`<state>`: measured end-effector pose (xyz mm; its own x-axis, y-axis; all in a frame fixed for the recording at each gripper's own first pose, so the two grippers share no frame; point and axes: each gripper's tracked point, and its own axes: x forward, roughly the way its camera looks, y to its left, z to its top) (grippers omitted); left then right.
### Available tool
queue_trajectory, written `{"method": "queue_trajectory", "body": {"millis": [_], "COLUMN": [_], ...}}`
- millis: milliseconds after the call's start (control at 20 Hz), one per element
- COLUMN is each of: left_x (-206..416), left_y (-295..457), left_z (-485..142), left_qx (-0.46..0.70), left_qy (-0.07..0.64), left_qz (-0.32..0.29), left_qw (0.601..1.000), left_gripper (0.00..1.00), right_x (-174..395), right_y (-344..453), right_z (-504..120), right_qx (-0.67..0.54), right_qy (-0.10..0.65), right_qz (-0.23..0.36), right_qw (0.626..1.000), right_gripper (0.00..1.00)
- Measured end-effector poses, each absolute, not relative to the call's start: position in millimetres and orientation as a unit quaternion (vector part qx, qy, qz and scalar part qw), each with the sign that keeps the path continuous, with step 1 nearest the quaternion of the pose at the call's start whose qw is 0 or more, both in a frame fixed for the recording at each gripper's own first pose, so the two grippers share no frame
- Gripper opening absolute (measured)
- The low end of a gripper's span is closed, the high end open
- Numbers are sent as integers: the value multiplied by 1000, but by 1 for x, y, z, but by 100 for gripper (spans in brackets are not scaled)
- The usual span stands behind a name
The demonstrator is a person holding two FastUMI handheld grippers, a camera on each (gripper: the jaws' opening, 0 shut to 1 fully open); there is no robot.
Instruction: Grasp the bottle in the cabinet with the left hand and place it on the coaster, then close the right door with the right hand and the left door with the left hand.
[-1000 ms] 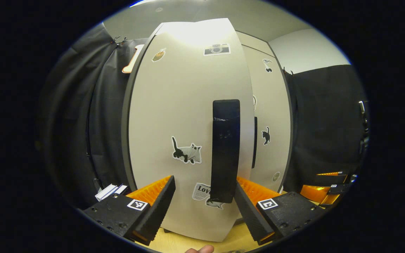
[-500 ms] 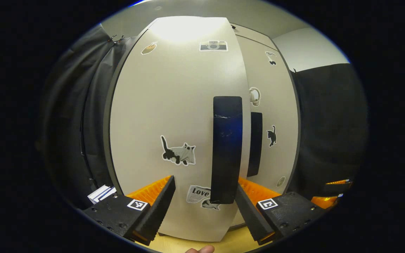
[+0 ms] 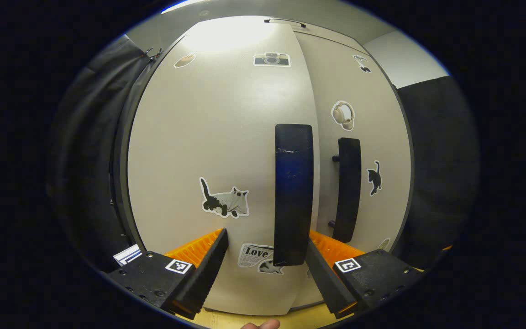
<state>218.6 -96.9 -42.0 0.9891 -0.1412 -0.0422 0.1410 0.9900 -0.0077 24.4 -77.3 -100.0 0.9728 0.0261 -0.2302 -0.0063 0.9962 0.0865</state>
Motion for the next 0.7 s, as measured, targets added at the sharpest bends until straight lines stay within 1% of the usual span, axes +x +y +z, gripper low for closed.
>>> {"method": "queue_trajectory", "body": {"millis": [150, 300, 350, 400, 550, 600, 700], "left_x": [220, 207, 199, 190, 158, 145, 121], "left_y": [-97, -103, -103, -102, -102, -100, -90], "left_z": [-41, -30, -27, -23, -11, -9, -8], "left_qx": [2, -7, -4, 0, -14, -22, -22], "left_qy": [24, 15, 13, 13, 11, 16, 26], "left_qz": [-57, -66, -66, -65, -76, -74, -64], "left_qw": [998, 998, 998, 998, 997, 997, 997], "left_gripper": [98, 96, 95, 95, 95, 95, 95], "right_x": [21, 20, 19, 19, 16, 15, 12], "right_y": [-71, -70, -70, -70, -70, -68, -66], "right_z": [-94, -81, -76, -70, -53, -48, -36], "right_qx": [41, 39, 40, 39, 36, 35, 32], "right_qy": [112, 99, 95, 90, 74, 70, 59], "right_qz": [16, 20, 21, 22, 22, 23, 23], "right_qw": [993, 994, 994, 995, 996, 997, 997], "right_gripper": [100, 100, 100, 97, 98, 100, 100]}}
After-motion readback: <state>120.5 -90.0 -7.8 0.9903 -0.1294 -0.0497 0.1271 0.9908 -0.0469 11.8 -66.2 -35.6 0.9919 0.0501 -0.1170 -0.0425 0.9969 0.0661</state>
